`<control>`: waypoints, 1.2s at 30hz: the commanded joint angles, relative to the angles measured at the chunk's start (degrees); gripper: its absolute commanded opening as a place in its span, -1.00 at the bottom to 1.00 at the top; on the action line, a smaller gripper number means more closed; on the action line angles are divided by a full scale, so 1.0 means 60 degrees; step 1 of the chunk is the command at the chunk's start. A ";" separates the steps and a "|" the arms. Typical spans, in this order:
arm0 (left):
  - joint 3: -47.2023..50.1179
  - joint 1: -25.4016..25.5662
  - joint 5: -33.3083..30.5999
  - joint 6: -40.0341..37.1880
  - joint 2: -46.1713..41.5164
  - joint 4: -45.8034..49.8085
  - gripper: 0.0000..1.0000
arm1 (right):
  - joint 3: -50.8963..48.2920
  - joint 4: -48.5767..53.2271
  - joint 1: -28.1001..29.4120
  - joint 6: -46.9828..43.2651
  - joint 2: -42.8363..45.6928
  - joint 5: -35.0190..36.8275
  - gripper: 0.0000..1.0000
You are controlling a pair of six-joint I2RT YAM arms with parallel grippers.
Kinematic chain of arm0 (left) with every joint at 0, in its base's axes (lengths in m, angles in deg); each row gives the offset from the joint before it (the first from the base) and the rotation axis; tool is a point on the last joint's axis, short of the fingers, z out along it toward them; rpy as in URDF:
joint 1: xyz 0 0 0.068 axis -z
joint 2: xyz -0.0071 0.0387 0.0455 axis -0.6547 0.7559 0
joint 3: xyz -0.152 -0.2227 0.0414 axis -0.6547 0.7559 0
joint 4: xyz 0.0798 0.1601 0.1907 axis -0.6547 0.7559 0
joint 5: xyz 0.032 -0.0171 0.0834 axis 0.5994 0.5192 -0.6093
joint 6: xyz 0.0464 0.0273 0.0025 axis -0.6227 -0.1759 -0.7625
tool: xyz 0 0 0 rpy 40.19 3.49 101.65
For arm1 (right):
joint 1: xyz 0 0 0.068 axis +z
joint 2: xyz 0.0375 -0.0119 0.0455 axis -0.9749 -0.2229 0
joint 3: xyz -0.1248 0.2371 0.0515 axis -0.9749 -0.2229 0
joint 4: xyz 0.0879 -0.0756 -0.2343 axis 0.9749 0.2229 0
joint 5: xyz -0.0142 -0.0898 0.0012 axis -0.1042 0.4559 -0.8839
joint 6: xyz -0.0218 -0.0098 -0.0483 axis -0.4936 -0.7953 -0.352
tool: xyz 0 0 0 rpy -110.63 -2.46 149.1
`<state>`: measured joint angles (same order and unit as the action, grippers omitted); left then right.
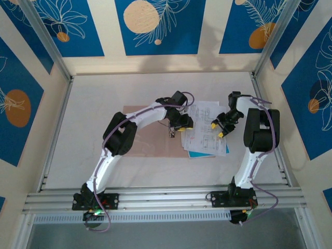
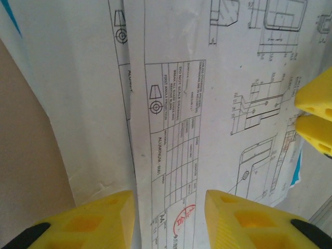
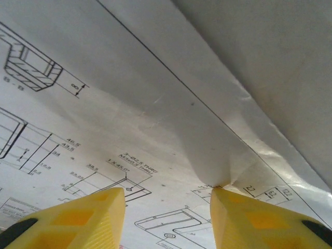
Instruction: Put the files into the folder
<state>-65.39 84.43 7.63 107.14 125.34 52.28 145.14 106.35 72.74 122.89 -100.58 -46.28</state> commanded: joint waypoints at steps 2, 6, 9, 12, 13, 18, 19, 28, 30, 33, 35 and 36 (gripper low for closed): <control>0.0014 0.0171 0.0114 -0.0275 0.0305 0.0171 -0.21 | -0.0091 0.0257 0.0100 -0.0118 -0.0263 -0.0072 -0.04; -0.0018 0.0224 0.0040 -0.0332 0.0361 0.0251 -0.21 | -0.0130 0.0224 0.0131 -0.0101 -0.0293 -0.0067 -0.04; -0.0014 0.0246 0.0059 -0.0356 0.0301 0.0180 -0.25 | -0.0139 0.0210 0.0145 -0.0107 -0.0290 -0.0058 -0.04; -0.0011 0.0273 0.0020 -0.0356 0.0206 0.0131 -0.34 | -0.0153 0.0216 0.0152 -0.0123 -0.0315 -0.0058 -0.04; -0.0032 0.0296 -0.0013 -0.0370 0.0161 0.0137 -0.39 | -0.0156 0.0210 0.0147 -0.0137 -0.0305 -0.0058 -0.05; -0.0032 0.0318 -0.0047 -0.0415 0.0003 0.0218 -0.75 | -0.0133 0.0218 0.0159 -0.0116 -0.0264 -0.0058 -0.05; -0.0035 0.0341 -0.0047 -0.0427 -0.0032 0.0241 -0.84 | -0.0113 0.0223 0.0159 -0.0118 -0.0239 -0.0059 -0.05; -0.0095 0.0333 -0.0248 -0.0288 -0.0406 0.0350 -1.00 | -0.0315 -0.0231 0.0174 0.0013 0.0743 0.0134 0.03; -0.0106 0.0327 -0.0252 -0.0190 -0.0540 0.0355 -1.00 | -0.0379 -0.0325 0.0202 0.0082 0.1257 0.0327 0.10; -0.0084 0.0262 -0.0269 -0.0082 -0.0761 0.0395 -1.00 | -0.0258 -0.0186 0.0287 0.0131 0.1834 0.0682 0.15; -0.0001 0.0202 -0.0281 -0.0035 -0.0958 0.0403 -1.00 | -0.0139 -0.0104 0.0363 0.0136 0.2107 0.0838 0.15; 0.0061 0.0139 -0.0295 -0.0034 -0.1063 0.0421 -1.00 | -0.0058 -0.0057 0.0439 0.0148 0.2220 0.0892 0.15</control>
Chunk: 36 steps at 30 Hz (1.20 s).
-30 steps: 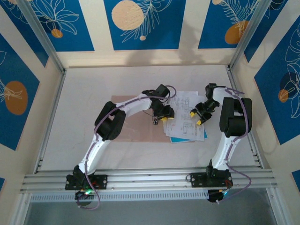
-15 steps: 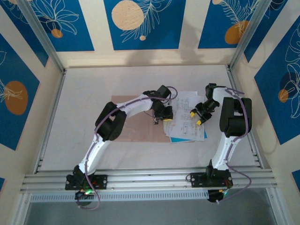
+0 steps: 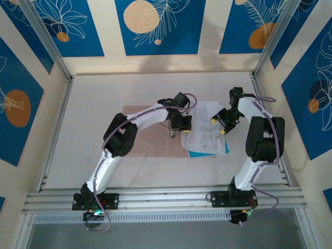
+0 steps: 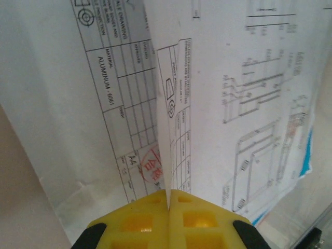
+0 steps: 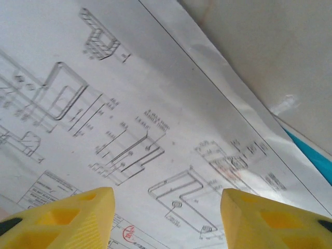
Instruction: Put the files into the folder
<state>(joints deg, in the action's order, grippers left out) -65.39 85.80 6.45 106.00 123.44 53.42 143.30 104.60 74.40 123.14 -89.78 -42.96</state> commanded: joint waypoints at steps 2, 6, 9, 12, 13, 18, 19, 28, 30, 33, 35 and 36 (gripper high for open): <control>0.0215 -0.0218 -0.0099 0.0142 -0.0937 0.0279 -1.00 | 0.0378 0.0328 0.0287 0.0103 0.0594 0.0449 0.15; 0.0597 -0.0548 -0.0085 -0.0057 -0.1321 0.0477 -1.00 | 0.0639 0.0436 0.0530 0.0022 0.0704 0.0521 0.15; 0.0958 -0.0817 -0.0125 -0.0310 -0.1621 0.0630 -1.00 | 0.0765 0.0421 0.0707 -0.0062 0.0745 0.0541 0.15; 0.1366 -0.1080 -0.0227 -0.0680 -0.1956 0.0805 -1.00 | 0.0769 0.0127 0.0869 -0.0214 0.0773 0.0327 0.15; 0.1463 -0.1149 -0.0277 -0.0844 -0.2065 0.0888 -1.00 | 0.0751 0.0004 0.0903 -0.0272 0.0756 0.0193 0.15; 0.2336 -0.1571 -0.0669 -0.1592 -0.2706 0.1296 -1.00 | 0.0719 -0.0669 0.1221 -0.0525 0.0643 -0.0534 0.17; 0.2545 -0.1658 -0.0734 -0.1675 -0.2842 0.1334 -1.00 | 0.0749 -0.0752 0.1288 -0.0571 0.0607 -0.0626 0.17; 0.3721 -0.2425 -0.1472 -0.2697 -0.3669 0.1902 -1.00 | 0.0945 -0.1498 0.1862 -0.0741 -0.0254 -0.1638 0.17; 0.3816 -0.2520 -0.1644 -0.2893 -0.3718 0.2045 -1.00 | 0.1066 -0.1693 0.1987 -0.0847 -0.0520 -0.1916 0.18; 0.3933 -0.2655 -0.1870 -0.3117 -0.3752 0.2183 -1.00 | 0.1362 -0.1786 0.2241 -0.0979 -0.0979 -0.2133 0.18; 0.4048 -0.2733 -0.1944 -0.3168 -0.3803 0.2173 -1.00 | 0.1550 -0.1819 0.2375 -0.0991 -0.1244 -0.2208 0.18; 0.4103 -0.2776 -0.1959 -0.3191 -0.3811 0.2169 -1.00 | 0.1626 -0.1838 0.2430 -0.0992 -0.1335 -0.2237 0.18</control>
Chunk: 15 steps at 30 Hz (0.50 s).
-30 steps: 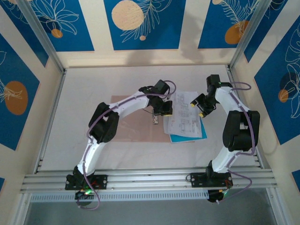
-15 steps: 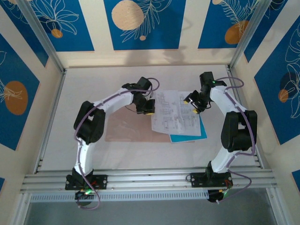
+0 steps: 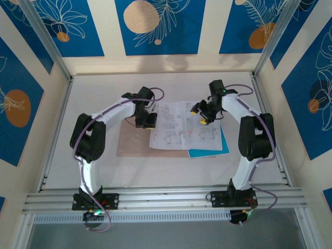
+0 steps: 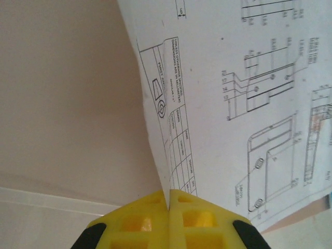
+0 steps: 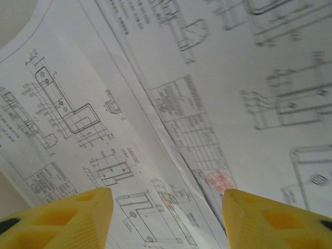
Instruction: Put the files into the folder
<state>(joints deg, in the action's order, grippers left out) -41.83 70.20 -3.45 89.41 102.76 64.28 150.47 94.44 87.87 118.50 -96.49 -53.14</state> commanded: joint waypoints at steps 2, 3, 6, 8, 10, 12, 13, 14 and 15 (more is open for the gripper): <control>0.0251 -0.0232 -0.0352 -0.0496 -0.0392 0.0365 -1.00 | 0.0561 -0.0242 0.0337 -0.0226 -0.0462 -0.0629 0.18; 0.0273 -0.0253 -0.0417 -0.0527 -0.0394 0.0384 -1.00 | 0.0617 -0.0279 0.0407 -0.0198 -0.0550 -0.0649 0.18; 0.0303 -0.0313 -0.0553 -0.0647 -0.0394 0.0471 -1.00 | 0.0840 -0.0325 0.0640 -0.0205 -0.0869 -0.0661 0.18; 0.0318 -0.0364 -0.0638 -0.0725 -0.0409 0.0525 -1.00 | 0.0969 -0.0297 0.0792 -0.0202 -0.1096 -0.0657 0.18; 0.0354 -0.0399 -0.0726 -0.0791 -0.0437 0.0585 -1.00 | 0.1069 -0.0296 0.0913 -0.0182 -0.1242 -0.0664 0.18; 0.0391 -0.0430 -0.0803 -0.0854 -0.0469 0.0636 -1.00 | 0.1157 -0.0296 0.1021 -0.0165 -0.1385 -0.0652 0.18; 0.0416 -0.0455 -0.0834 -0.0895 -0.0489 0.0663 -1.00 | 0.1203 -0.0292 0.1058 -0.0146 -0.1459 -0.0661 0.18; 0.0449 -0.0481 -0.0868 -0.0930 -0.0507 0.0687 -1.00 | 0.1246 -0.0282 0.1102 -0.0136 -0.1520 -0.0671 0.18; 0.0483 -0.0490 -0.0894 -0.0968 -0.0518 0.0706 -1.00 | 0.1280 -0.0290 0.1146 -0.0118 -0.1564 -0.0672 0.18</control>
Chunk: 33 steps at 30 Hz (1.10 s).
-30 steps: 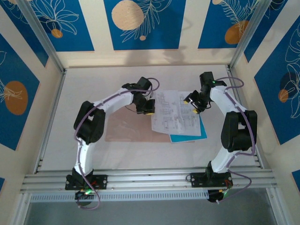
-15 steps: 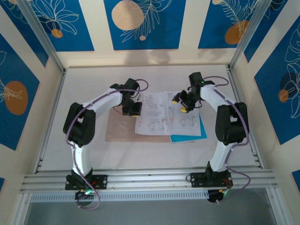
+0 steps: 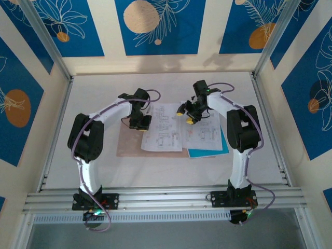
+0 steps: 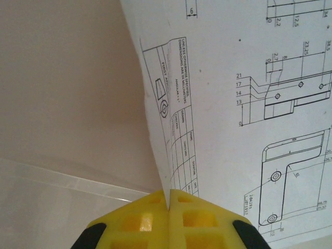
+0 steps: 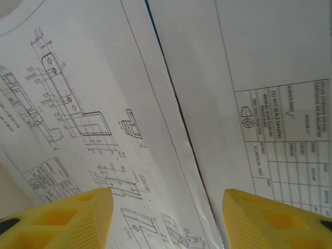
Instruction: Put the files into the folder
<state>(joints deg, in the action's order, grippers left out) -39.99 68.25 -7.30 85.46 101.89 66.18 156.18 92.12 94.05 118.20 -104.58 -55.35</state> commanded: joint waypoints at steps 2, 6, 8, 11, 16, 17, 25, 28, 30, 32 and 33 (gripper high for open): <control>0.0215 -0.0209 -0.0297 -0.0389 -0.0408 0.0419 -1.00 | 0.0414 0.0099 0.0178 -0.0050 -0.0330 -0.0318 0.17; 0.0304 -0.0299 -0.0326 -0.0482 -0.0426 0.0440 -1.00 | 0.0569 0.0078 0.0302 -0.0023 -0.0552 -0.0384 0.17; 0.0347 -0.0320 -0.0257 -0.0502 -0.0410 0.0401 -1.00 | 0.0645 0.0050 0.0358 0.0004 -0.0680 -0.0463 0.17; 0.0366 -0.0326 -0.0156 -0.0464 -0.0381 0.0334 -1.00 | 0.0765 0.0033 0.0463 0.0037 -0.0812 -0.0528 0.17; 0.0305 -0.0333 -0.0064 -0.0390 -0.0309 0.0276 -1.00 | 0.0842 -0.0052 0.0600 0.0107 -0.1048 -0.0706 0.15; 0.0291 -0.0326 -0.0049 -0.0376 -0.0293 0.0272 -1.00 | 0.0856 -0.0056 0.0620 0.0103 -0.1104 -0.0739 0.15; 0.0296 -0.0326 0.0023 -0.0291 -0.0256 0.0247 -1.00 | 0.1041 0.0109 0.0753 0.0082 -0.1470 -0.0785 0.11; 0.0334 -0.0333 0.0053 -0.0259 -0.0248 0.0203 -1.00 | 0.0968 0.0005 0.0790 0.0061 -0.1503 -0.0945 0.10; 0.0361 -0.0326 0.0075 -0.0230 -0.0248 0.0165 -1.00 | 0.0945 -0.0104 0.0808 0.0030 -0.1488 -0.1111 0.09; 0.0392 -0.0327 0.0110 -0.0186 -0.0242 0.0123 -1.00 | 0.0945 -0.0172 0.0830 0.0003 -0.1441 -0.1293 0.08; 0.0419 -0.0326 0.0138 -0.0158 -0.0235 0.0094 -1.00 | 0.0958 -0.0187 0.0829 0.0006 -0.1406 -0.1366 0.07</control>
<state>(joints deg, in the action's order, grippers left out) -38.15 66.99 -7.91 84.06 101.25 67.03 160.75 90.90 98.40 118.63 -112.53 -59.94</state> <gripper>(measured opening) 0.041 0.540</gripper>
